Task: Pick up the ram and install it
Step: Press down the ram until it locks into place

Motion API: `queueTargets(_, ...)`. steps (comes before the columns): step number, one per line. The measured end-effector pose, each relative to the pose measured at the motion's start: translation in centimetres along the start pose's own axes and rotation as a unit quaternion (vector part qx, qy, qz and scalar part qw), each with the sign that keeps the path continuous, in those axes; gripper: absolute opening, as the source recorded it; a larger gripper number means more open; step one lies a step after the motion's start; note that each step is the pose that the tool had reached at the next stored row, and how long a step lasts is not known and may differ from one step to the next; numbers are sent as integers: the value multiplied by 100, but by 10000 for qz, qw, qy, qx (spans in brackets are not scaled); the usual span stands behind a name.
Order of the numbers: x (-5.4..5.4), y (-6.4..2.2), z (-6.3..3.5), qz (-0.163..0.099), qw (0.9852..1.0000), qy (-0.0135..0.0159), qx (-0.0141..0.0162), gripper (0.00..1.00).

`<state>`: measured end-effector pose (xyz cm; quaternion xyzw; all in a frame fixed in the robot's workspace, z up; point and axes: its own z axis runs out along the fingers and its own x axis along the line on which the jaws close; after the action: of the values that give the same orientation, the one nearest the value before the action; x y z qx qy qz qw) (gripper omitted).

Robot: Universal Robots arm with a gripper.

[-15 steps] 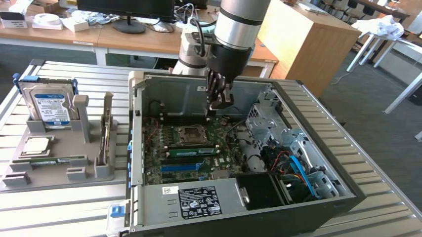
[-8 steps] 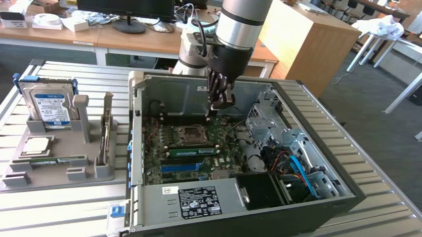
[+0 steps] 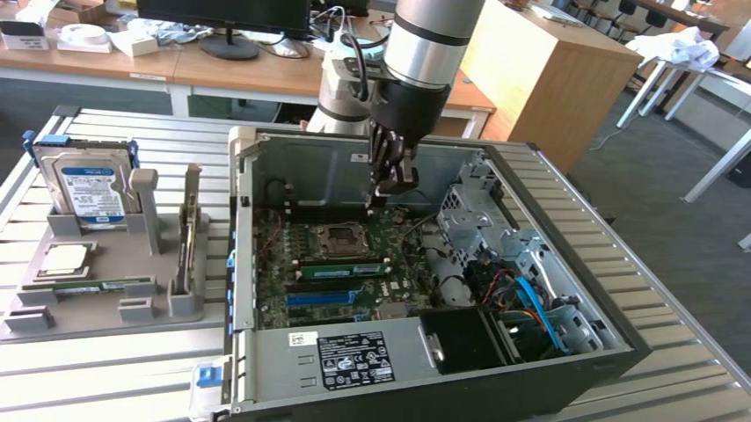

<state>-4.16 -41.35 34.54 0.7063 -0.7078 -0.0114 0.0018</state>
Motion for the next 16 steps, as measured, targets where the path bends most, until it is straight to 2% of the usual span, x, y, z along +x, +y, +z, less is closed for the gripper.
queueTargets(5,0,0,0,54,10000,-1,1,10)
queueTargets(10,0,0,2,273,9996,-5,4,10)
queueTargets(16,0,0,4,559,9984,-10,7,10)
